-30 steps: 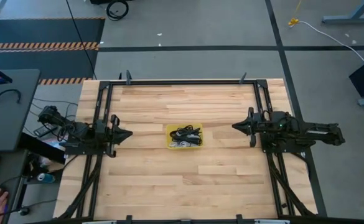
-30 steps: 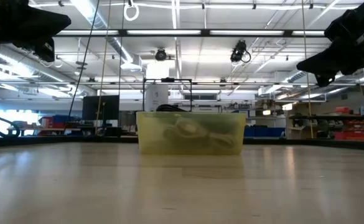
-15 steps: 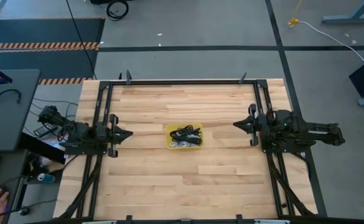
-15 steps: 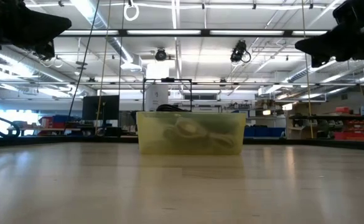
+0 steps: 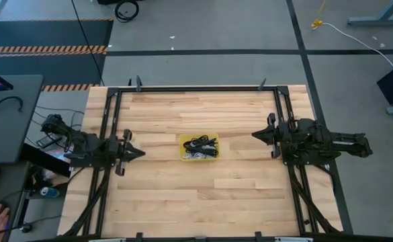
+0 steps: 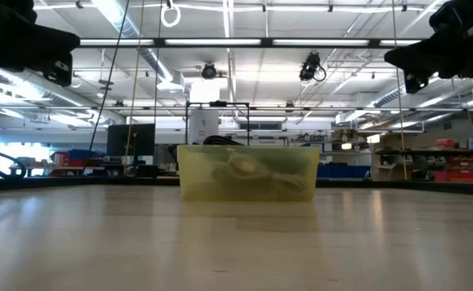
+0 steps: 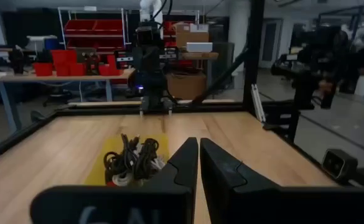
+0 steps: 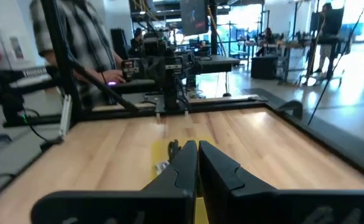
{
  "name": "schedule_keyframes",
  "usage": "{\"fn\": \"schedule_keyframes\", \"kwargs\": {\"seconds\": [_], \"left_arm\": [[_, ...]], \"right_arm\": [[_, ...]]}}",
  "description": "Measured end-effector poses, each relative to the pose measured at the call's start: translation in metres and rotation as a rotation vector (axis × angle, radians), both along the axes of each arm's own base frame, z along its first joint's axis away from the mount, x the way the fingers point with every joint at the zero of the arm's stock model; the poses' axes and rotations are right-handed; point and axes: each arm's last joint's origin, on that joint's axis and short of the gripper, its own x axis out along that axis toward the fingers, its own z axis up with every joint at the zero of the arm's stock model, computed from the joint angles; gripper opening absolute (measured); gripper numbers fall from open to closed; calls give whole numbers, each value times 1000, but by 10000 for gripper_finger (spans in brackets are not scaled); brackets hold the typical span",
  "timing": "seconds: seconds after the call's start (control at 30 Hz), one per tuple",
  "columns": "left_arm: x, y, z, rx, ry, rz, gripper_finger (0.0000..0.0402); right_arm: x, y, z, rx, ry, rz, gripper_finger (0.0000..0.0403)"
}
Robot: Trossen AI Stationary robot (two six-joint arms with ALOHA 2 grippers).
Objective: Pick and place USB-C Cables
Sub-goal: Return to Home Position
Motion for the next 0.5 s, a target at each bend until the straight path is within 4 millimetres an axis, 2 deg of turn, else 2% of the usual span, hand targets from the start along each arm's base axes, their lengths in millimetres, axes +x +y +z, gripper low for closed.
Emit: {"fn": "schedule_keyframes", "kwargs": {"seconds": [0.23, 0.5], "left_arm": [[0, 0, 2, -26, -21, 16, 25], [0, 1, 3, -42, -35, 16, 25]], "right_arm": [[0, 0, 0, 176, -12, 7, 23], [0, 0, 0, 186, -13, 7, 22]]}}
